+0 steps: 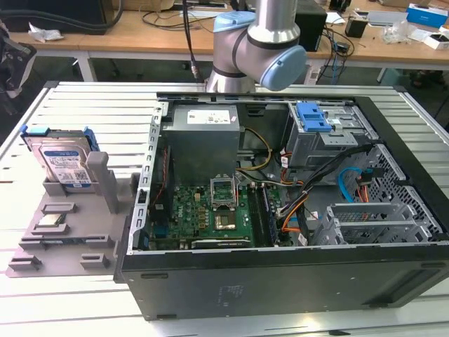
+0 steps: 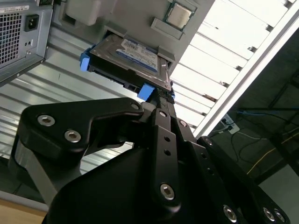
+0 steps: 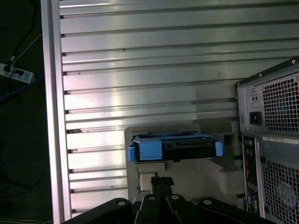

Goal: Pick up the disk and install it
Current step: 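Reach for the disk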

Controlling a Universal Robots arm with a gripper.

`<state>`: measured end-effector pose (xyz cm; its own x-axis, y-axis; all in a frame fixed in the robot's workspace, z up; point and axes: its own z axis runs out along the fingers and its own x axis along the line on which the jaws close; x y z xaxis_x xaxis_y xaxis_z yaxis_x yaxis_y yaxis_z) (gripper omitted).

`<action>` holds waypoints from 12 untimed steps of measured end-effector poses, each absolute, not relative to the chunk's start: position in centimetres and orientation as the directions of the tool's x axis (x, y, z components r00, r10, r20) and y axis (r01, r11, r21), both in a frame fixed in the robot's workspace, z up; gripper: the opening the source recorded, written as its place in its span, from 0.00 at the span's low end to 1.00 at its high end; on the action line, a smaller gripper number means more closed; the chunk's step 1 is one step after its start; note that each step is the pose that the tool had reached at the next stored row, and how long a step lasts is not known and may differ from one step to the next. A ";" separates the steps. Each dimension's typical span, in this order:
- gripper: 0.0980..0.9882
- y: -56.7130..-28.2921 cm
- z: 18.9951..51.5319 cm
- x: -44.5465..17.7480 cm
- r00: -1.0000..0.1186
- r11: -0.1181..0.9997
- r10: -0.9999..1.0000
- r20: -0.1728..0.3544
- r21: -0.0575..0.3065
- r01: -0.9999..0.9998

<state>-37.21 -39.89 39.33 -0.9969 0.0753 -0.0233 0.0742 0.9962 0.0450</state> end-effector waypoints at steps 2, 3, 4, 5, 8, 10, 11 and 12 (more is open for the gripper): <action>0.01 -39.9 39.3 -37.6 -0.997 0.996 0.075 -0.023 0.045 0.074; 0.01 -39.9 39.3 -38.0 -0.997 0.996 0.075 -0.023 0.045 0.074; 0.01 -39.9 39.3 -38.1 -0.997 0.996 0.075 -0.023 0.045 0.074; 0.01 -39.9 39.3 -38.5 -0.997 0.996 0.075 -0.023 0.045 0.074; 0.01 -39.9 39.3 -39.1 -0.997 0.996 0.075 -0.023 0.045 0.074; 0.01 -39.9 39.3 -39.3 -0.997 0.996 0.075 -0.023 0.045 0.074; 0.01 -39.9 39.3 -39.4 -0.997 0.996 0.075 -0.023 0.045 0.074; 0.01 -39.9 39.3 -39.4 -0.997 0.996 0.075 -0.023 0.045 0.074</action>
<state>-39.41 -39.89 39.33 -0.9969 0.0751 -0.0233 0.0740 0.9962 0.0451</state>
